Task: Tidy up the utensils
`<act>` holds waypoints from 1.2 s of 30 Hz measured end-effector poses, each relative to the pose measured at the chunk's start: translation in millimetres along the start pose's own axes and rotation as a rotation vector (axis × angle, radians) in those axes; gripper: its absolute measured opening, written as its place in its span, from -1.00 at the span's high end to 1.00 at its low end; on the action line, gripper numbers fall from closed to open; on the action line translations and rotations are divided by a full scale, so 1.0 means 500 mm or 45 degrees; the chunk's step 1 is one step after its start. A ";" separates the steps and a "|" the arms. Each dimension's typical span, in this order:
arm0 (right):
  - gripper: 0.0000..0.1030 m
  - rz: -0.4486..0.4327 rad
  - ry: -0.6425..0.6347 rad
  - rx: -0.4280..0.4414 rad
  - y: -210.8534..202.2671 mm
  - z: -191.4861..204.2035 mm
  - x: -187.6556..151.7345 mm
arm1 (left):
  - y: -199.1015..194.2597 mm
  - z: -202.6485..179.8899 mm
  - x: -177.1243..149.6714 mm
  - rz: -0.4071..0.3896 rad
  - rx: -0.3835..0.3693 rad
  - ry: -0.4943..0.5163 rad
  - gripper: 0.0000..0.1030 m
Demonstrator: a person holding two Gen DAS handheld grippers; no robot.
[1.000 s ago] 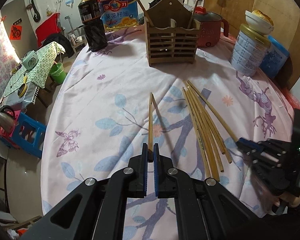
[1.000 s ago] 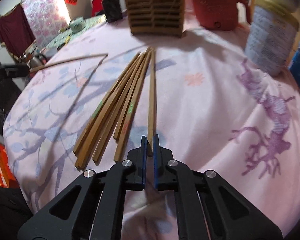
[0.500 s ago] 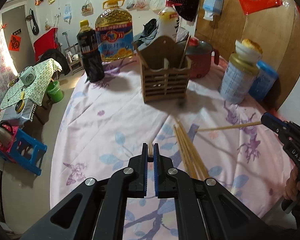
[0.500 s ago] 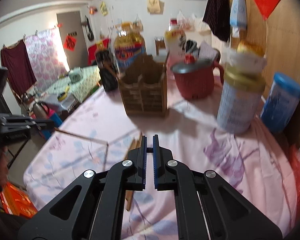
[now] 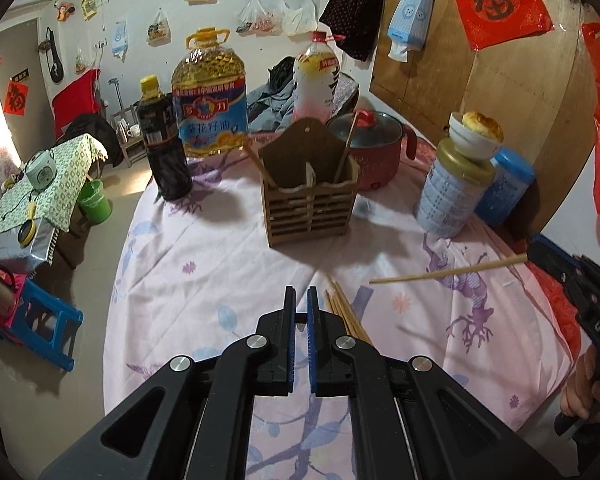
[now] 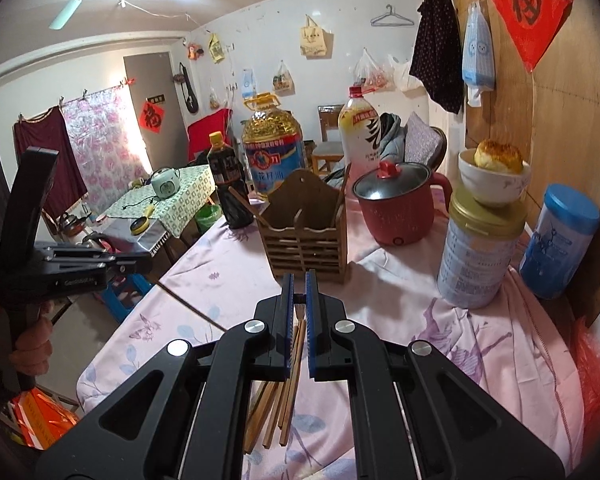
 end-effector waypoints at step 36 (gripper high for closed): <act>0.87 0.004 0.200 -0.184 -0.035 -0.109 -0.017 | 0.128 0.033 0.209 -0.083 0.028 -0.013 -0.56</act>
Point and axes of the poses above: each gripper's, at about its wrist camera, not at the fingertips, and y roughly the way its jaws point, z to its left, x to its top, the point moved 10 cm from there along y, roughly the way its jaws point, and after that the axes turned 2 degrees about -x, right-handed, at the moved point
